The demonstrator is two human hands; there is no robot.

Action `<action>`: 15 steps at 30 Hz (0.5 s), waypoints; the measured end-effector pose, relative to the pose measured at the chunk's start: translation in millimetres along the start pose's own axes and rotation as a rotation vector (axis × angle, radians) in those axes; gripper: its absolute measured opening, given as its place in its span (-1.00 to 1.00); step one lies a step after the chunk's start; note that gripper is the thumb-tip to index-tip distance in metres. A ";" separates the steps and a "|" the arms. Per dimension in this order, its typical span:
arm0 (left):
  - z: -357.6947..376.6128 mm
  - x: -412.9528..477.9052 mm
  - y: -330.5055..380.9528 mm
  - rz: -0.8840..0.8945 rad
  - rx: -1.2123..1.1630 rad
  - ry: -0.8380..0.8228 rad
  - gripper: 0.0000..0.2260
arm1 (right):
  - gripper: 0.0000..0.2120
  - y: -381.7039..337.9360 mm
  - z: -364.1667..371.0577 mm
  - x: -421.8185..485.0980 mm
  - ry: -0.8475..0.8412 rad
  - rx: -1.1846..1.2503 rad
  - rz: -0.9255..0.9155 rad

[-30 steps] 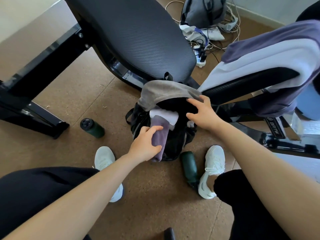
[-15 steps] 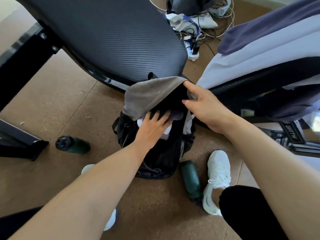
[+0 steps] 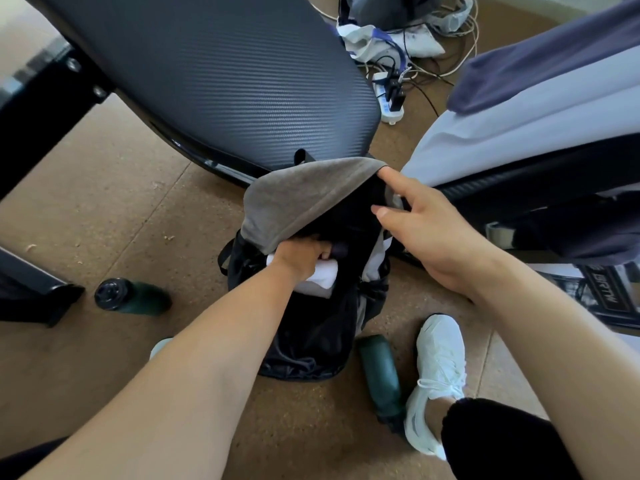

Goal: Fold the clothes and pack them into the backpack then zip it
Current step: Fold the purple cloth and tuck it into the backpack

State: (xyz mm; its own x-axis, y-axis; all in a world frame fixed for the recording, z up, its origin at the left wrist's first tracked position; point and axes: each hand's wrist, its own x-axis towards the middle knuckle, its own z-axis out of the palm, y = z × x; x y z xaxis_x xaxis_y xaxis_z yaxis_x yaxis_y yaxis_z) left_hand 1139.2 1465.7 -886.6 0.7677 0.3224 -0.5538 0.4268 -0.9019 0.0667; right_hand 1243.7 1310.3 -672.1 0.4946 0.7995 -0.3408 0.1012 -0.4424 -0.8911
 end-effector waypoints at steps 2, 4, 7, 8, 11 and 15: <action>-2.7 3.9 2.0 0.033 0.060 -0.009 -0.67 | -0.23 -1.2 0.1 -1.4 -0.024 -0.002 -0.007; -0.4 3.2 8.5 0.014 0.145 0.038 -0.63 | -0.20 -4.3 0.3 -4.3 -0.042 -0.014 -0.025; 12.4 -14.3 17.0 -0.011 0.202 0.202 -0.52 | -0.23 -10.0 -0.2 -10.5 -0.057 -0.064 -0.045; 17.7 -24.1 18.3 -0.002 0.156 0.272 -0.47 | -0.25 -11.8 -0.8 -13.2 -0.054 -0.087 -0.045; 28.6 -60.7 21.8 0.072 -0.099 0.445 -0.53 | -0.49 -9.3 -0.6 -15.5 -0.017 -0.170 -0.055; 27.2 -116.0 34.7 0.100 -0.290 0.564 -0.73 | -0.52 -3.1 -1.3 -23.2 0.001 -0.356 -0.019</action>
State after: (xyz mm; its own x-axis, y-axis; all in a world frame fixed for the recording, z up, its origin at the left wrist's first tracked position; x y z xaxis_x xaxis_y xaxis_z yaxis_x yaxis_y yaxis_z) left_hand 1051.9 1389.2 -842.6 0.9102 0.4139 -0.0164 0.3914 -0.8464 0.3611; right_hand 1233.0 1292.5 -661.0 0.4905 0.8087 -0.3248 0.4046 -0.5414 -0.7370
